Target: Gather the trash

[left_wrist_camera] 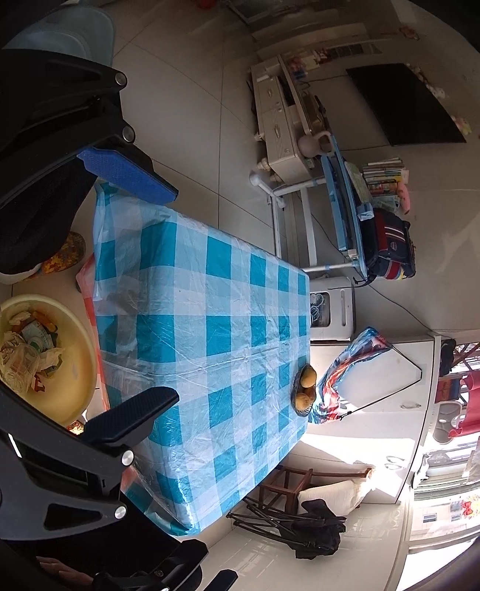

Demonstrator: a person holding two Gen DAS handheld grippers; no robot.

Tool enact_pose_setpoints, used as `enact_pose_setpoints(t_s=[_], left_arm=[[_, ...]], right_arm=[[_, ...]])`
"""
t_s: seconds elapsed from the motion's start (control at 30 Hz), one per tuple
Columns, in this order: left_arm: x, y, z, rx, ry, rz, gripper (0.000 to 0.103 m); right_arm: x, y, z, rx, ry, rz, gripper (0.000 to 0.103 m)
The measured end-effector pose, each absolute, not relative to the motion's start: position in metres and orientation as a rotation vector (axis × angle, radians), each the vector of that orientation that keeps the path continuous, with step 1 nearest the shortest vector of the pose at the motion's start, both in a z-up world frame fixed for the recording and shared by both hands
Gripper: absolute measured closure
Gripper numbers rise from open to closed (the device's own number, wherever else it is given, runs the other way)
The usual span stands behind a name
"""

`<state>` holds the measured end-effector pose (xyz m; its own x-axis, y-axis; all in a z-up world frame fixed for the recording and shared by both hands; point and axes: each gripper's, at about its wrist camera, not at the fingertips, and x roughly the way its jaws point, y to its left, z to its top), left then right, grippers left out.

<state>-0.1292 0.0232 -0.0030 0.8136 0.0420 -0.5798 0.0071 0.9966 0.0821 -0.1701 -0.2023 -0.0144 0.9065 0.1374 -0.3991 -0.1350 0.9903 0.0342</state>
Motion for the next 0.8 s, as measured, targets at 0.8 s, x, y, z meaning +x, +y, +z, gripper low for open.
enact_pose_setpoints(t_s=[0.8], left_arm=[[-0.1391,0.0174,-0.0012,0.084,0.592,-0.043,0.007]], right_arm=[[-0.1701,-0.2013,-0.0145,0.004,0.415,0.14,0.008]])
